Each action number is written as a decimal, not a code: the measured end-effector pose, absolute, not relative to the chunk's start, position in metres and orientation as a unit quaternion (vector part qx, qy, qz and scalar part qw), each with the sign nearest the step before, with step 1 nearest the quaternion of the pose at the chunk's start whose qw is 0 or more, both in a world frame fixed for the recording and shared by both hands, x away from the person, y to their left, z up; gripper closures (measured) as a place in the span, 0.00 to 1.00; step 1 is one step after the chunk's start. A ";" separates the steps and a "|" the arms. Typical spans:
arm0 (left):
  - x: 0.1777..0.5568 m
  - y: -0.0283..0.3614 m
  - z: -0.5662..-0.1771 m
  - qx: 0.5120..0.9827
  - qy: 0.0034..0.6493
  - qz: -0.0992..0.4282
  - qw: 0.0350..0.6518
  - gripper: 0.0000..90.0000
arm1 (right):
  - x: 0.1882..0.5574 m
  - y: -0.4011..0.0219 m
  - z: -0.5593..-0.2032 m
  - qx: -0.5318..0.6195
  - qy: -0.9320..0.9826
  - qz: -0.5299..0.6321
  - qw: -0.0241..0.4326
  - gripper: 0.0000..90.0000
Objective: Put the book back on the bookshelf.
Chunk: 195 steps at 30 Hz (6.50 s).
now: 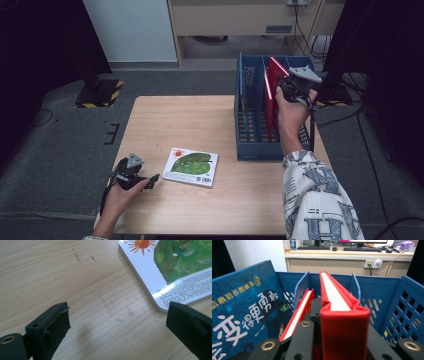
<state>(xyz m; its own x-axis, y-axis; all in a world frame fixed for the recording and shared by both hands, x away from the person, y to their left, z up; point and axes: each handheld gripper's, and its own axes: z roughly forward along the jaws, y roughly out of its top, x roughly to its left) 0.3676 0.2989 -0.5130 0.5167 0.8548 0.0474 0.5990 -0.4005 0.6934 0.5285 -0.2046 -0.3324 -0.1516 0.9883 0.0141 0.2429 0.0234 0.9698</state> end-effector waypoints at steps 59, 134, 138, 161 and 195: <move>0.367 0.294 -0.512 0.816 0.441 0.204 0.313 0.05 | 0.511 -0.220 -0.350 0.538 0.631 0.418 0.370 0.88; 0.367 0.292 -0.512 0.818 0.437 0.204 0.313 0.05 | 0.517 -0.203 -0.346 0.523 0.637 0.406 0.393 0.89; 0.367 0.292 -0.512 0.819 0.437 0.202 0.313 0.06 | 0.526 -0.202 -0.347 0.526 0.633 0.408 0.395 0.89; 0.367 0.291 -0.512 0.820 0.434 0.201 0.314 0.06 | 0.542 -0.204 -0.358 0.524 0.628 0.417 0.396 0.88; 0.368 0.291 -0.511 0.819 0.436 0.203 0.314 0.06 | 0.530 -0.204 -0.353 0.518 0.635 0.446 0.360 0.78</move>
